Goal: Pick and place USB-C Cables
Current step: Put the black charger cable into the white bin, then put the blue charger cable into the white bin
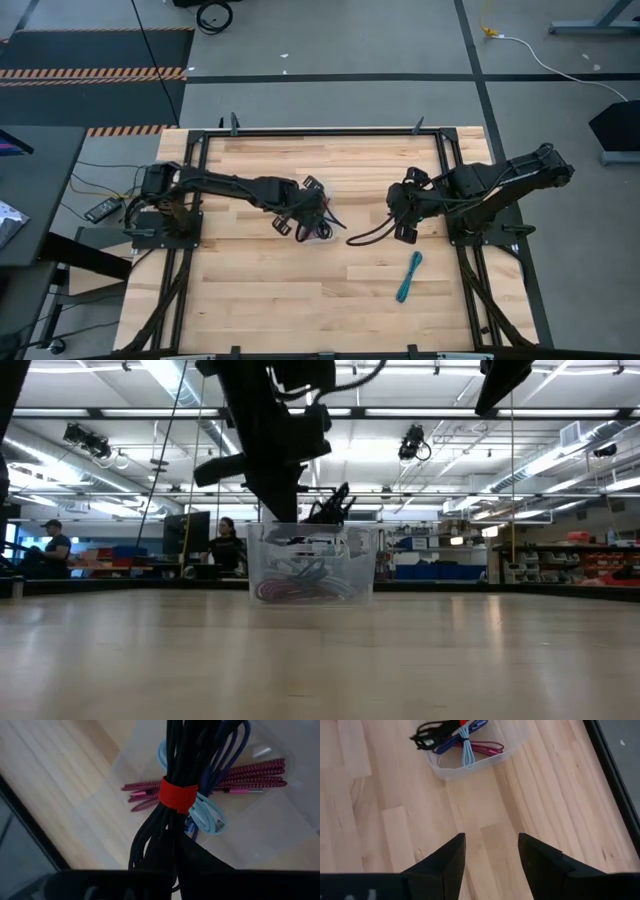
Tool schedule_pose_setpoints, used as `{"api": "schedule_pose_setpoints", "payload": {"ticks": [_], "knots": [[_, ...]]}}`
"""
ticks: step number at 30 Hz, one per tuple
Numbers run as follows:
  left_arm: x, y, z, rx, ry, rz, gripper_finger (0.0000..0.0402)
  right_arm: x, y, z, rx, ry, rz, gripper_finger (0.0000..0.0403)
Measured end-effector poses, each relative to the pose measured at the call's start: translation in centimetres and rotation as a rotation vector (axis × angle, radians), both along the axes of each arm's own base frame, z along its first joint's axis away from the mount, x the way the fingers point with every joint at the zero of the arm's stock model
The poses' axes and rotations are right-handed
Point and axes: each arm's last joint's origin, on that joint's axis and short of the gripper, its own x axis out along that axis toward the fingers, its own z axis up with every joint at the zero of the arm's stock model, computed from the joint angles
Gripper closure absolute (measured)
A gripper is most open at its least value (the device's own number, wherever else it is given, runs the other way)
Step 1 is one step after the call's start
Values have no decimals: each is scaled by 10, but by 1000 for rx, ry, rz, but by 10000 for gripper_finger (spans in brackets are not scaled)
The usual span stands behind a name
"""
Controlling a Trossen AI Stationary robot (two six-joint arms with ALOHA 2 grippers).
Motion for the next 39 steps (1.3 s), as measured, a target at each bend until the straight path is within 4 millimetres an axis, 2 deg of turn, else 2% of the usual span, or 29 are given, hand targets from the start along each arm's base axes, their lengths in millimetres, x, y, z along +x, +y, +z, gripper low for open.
{"api": "schedule_pose_setpoints", "payload": {"ticks": [8, 18, 22, 26, 29, 33, 39], "knots": [[7, 5, -12, -10, 5, 9, 363, 0, 0, 0, 0, -1, 0, 214], [7, 7, -14, 41, 13, 30, 246, 1, 0, 0, 3, -9, 0, 214], [6, 7, -13, 137, 23, 36, 220, 1, 0, 0, 2, -8, 1, 214], [9, -1, -6, 214, 3, 44, 215, 1, 0, 0, 1, -4, 1, 214], [10, -12, 7, 195, -17, 67, 221, -1, 1, -1, 20, 26, 21, 214], [1, -28, 30, 90, -54, 136, 236, -7, 8, -6, 108, 112, 127, 214], [-14, -49, 59, -128, -185, 235, 260, -11, 32, -29, 229, 195, 335, 214]]}}
